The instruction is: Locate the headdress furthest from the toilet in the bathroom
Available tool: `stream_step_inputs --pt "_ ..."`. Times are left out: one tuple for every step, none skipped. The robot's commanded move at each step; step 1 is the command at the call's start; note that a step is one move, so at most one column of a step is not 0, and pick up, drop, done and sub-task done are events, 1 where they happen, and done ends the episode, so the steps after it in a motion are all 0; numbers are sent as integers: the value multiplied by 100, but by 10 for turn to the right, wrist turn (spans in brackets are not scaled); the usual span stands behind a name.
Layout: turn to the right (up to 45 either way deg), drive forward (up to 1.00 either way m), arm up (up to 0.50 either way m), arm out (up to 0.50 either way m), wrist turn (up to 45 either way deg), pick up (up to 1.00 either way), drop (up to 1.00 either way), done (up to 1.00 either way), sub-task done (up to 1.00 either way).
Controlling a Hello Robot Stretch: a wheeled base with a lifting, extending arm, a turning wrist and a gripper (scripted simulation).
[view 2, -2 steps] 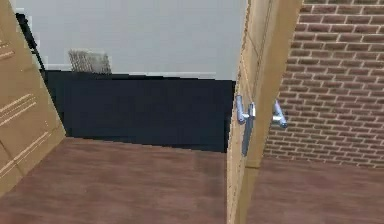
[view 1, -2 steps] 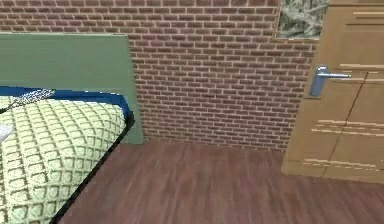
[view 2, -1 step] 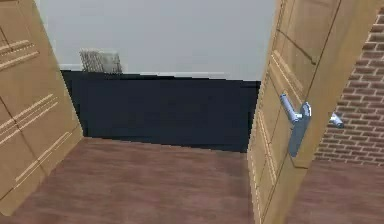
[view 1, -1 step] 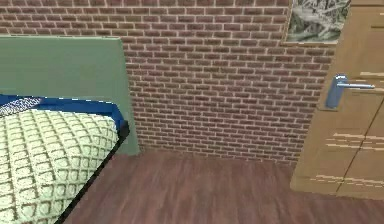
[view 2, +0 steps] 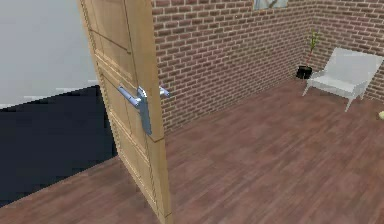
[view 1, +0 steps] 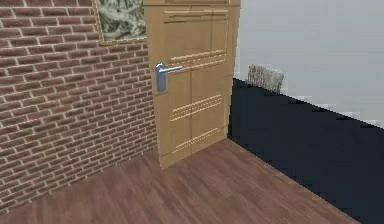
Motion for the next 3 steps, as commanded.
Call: stream_step_inputs --pt "90 0 0 0 0 0 0 0 0" --pt "0 50 0 0 0 0 0 0 0" --pt "270 0 0 0 0 0 0 0 0"
